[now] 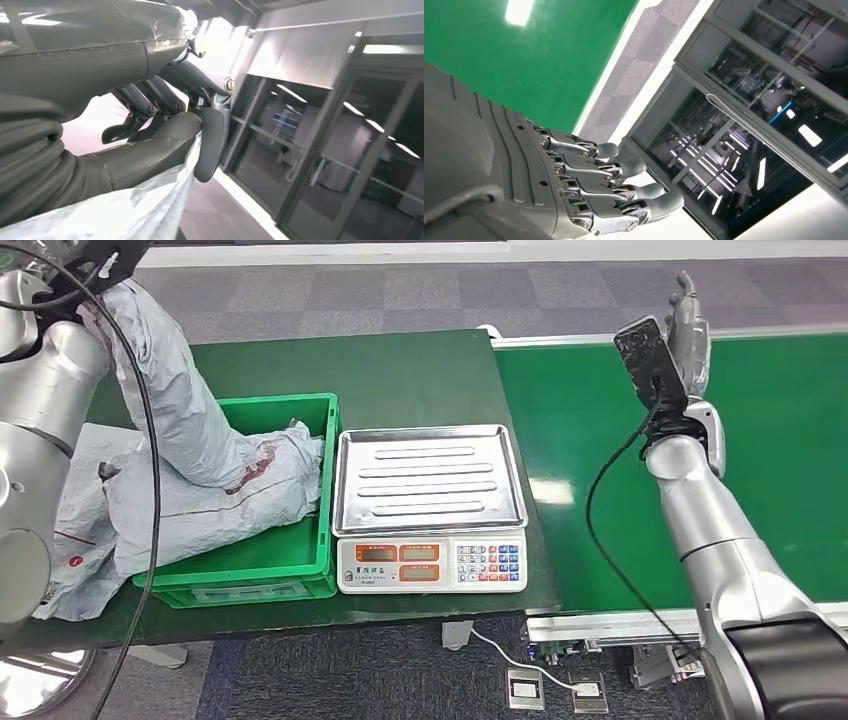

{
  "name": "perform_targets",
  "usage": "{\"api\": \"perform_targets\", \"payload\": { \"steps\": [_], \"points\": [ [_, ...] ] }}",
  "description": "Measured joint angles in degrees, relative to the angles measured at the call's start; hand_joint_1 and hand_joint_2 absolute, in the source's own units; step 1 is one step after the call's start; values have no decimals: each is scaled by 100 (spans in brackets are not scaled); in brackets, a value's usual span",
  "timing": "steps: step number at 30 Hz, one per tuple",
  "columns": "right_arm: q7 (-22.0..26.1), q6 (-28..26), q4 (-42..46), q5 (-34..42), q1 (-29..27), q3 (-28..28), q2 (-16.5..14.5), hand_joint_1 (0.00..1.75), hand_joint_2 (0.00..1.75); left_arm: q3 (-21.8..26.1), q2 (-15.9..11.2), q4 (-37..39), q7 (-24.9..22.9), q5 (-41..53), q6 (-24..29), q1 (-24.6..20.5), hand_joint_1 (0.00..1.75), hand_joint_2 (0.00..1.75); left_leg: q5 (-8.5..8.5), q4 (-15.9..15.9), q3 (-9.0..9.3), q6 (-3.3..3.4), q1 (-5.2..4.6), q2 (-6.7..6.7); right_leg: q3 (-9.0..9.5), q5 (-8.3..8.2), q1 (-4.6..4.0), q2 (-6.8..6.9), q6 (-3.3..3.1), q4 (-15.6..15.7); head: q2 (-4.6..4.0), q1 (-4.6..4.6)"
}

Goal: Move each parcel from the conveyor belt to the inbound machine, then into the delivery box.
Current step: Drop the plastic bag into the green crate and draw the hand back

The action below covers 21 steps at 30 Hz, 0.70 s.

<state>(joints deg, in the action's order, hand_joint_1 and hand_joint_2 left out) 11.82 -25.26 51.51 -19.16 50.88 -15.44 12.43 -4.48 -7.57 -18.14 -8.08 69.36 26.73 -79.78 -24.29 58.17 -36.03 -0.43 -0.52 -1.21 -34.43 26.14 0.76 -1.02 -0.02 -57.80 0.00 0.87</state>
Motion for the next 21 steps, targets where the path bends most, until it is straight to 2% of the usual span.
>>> {"api": "perform_targets", "payload": {
  "steps": [7,13,21],
  "points": [
    [-108,-86,-15,-6,38,-134,-1,0,0,25,-54,-20,-178,269,31,-42,175,175,3,1,-2,2,-1,-17,6,0,0,15,0,0,0,0],
    [-135,-75,-54,-5,68,-192,-5,0,0,119,-223,-44,-66,248,28,-59,175,175,3,1,-1,1,-1,-9,1,-1,0,7,-1,-1,0,0],
    [-137,-85,-78,-6,118,-238,-25,0,0,253,-290,-55,18,150,20,-59,175,175,5,1,-2,-2,2,-13,2,-1,-3,9,-1,-2,0,0]
  ]
}}
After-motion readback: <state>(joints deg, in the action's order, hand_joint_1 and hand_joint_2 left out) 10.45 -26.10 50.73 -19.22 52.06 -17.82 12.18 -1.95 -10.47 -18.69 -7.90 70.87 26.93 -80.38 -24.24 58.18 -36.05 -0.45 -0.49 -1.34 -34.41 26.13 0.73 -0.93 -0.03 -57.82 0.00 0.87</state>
